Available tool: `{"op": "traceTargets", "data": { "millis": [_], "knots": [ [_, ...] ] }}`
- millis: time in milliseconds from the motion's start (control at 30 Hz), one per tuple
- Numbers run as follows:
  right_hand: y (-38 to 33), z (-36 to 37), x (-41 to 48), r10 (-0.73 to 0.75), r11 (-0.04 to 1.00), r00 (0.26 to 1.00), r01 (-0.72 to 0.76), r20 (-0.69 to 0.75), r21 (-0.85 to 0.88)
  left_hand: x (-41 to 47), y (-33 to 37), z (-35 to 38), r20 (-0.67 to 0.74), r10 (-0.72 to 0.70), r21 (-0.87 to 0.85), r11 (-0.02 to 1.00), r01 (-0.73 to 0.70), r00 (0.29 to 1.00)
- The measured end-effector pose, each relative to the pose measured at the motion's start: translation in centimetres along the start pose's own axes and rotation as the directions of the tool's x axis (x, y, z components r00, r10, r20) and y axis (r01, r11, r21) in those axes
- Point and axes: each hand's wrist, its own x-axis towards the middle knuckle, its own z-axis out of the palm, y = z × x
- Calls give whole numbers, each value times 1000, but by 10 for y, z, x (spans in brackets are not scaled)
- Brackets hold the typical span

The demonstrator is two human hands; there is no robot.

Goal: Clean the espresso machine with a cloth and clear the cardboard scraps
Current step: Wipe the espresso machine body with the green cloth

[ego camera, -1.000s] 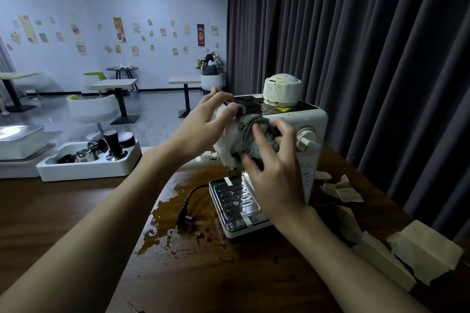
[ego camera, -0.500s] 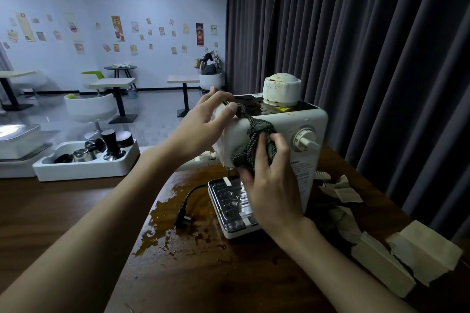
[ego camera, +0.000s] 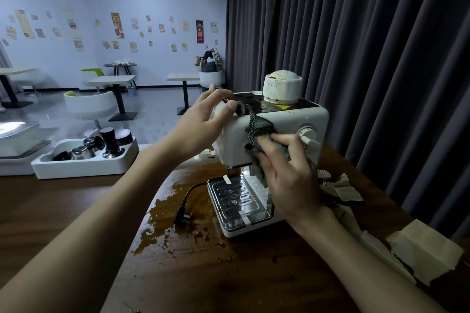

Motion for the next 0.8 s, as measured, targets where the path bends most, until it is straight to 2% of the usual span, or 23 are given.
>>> {"op": "traceTargets", "data": {
  "millis": [133,300,467,533,600,800],
  "knots": [
    [-1,1,12,162,983,982,-152,-95,101,1,-1,1,1,3,9,1000,-3,1000],
    [-12,6,-4,271,945,959,-250,-76,212,0,-1,1,-5,-1,-2,1000,1,1000],
    [-6,0,18,360,904,928,-324,-91,279,-2,4,4,-10,-6,-23,1000,6,1000],
    [-2,0,23,335,921,937,-304,-97,243,-4,5,8,-10,-13,-43,999,12,1000],
    [-1,0,17,257,953,965,-245,-45,178,-6,6,13,-22,-11,-69,998,9,1000],
    [20,-10,6,-27,999,991,24,129,24,-4,3,16,-59,4,-87,996,-10,998]
  ]
}}
